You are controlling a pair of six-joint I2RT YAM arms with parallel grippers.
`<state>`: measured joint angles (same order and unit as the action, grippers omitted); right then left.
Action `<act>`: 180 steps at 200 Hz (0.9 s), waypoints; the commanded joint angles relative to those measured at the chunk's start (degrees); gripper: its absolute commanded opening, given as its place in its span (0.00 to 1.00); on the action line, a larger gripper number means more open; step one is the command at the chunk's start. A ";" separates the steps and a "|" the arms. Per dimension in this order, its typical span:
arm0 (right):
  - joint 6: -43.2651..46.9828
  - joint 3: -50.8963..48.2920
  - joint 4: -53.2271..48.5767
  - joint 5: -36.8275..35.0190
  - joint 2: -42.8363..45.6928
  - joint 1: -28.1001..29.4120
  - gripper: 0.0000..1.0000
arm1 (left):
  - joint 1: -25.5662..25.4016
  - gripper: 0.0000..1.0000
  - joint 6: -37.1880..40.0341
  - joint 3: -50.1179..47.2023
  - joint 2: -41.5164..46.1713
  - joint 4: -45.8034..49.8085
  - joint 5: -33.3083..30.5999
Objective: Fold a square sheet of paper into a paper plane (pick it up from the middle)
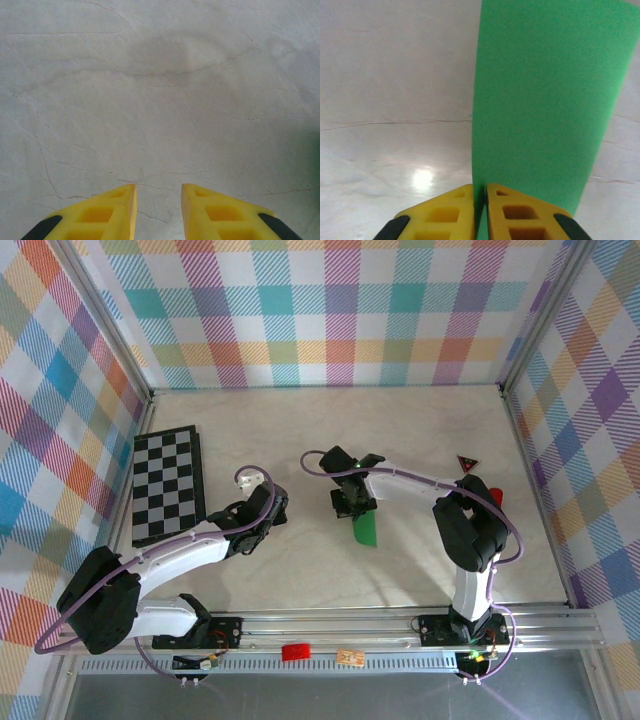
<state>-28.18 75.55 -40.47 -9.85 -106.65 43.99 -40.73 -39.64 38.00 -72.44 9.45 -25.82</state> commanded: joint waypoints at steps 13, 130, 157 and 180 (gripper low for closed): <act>-0.69 -2.12 10.10 14.72 1.34 0.30 0.27 | 0.83 0.30 -0.54 0.38 1.33 2.01 -0.01; -9.02 -23.87 30.76 32.10 15.13 -14.05 0.23 | 0.83 0.33 4.76 5.79 -10.07 -5.27 21.70; -11.10 -28.41 36.69 39.42 15.61 -18.94 0.17 | 0.83 0.23 3.82 9.07 -16.20 -6.97 29.82; -10.64 -29.29 37.09 41.47 15.45 -20.51 0.14 | 1.06 0.32 1.93 8.78 -17.61 -10.91 32.66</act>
<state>-37.58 46.76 -8.54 24.53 -91.70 24.25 -40.66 -36.53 45.65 -89.12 2.98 -0.56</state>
